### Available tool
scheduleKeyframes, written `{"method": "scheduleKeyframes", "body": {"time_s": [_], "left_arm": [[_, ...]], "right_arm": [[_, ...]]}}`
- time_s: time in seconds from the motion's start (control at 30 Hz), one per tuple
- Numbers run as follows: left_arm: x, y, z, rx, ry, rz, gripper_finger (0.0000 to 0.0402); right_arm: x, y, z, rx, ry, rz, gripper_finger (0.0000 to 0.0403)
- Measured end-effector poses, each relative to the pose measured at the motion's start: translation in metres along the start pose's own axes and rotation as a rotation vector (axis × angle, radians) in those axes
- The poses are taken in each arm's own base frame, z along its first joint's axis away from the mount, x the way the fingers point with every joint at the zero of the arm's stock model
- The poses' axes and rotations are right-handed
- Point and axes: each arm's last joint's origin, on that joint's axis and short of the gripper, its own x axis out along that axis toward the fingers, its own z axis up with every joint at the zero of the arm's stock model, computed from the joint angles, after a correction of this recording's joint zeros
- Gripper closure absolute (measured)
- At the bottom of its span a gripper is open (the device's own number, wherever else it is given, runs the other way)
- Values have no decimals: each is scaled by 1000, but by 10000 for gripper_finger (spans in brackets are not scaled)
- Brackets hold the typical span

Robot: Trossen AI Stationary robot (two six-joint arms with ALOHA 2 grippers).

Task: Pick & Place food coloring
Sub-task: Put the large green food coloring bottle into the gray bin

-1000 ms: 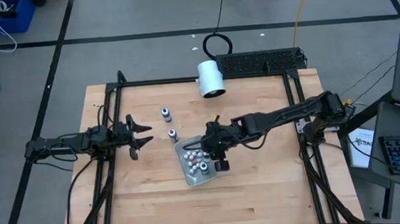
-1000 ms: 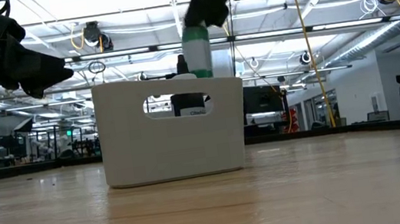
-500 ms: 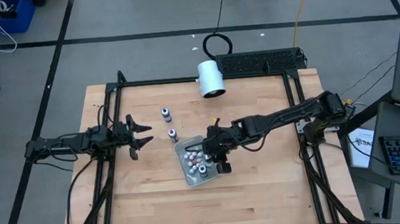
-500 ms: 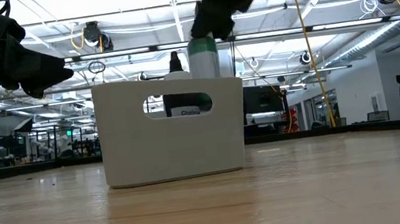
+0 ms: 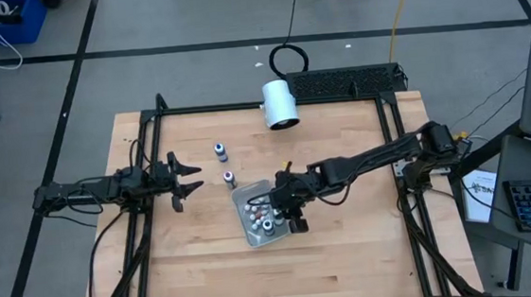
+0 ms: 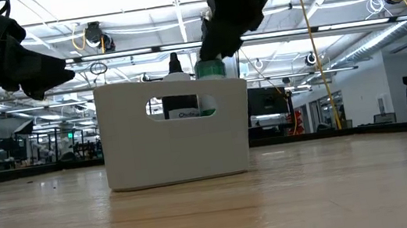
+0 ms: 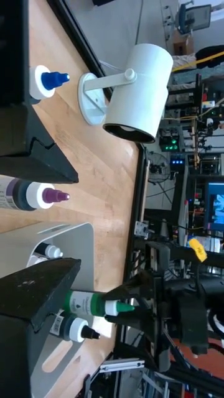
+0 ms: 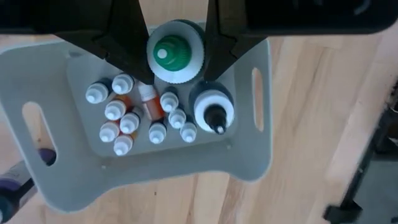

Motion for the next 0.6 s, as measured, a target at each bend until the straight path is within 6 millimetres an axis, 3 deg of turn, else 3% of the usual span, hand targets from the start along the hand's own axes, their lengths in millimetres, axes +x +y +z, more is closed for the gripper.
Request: {"method": "scheduleKeyframes", "body": {"time_s": [0.43, 0.6], "left_arm": [[0, 0, 0, 0, 0, 0, 210], [0, 0, 0, 0, 1, 0, 206]], "right_arm": [[26, -3, -9, -76, 52, -1, 295], [27, -3, -9, -98, 49, -4, 295]]}}
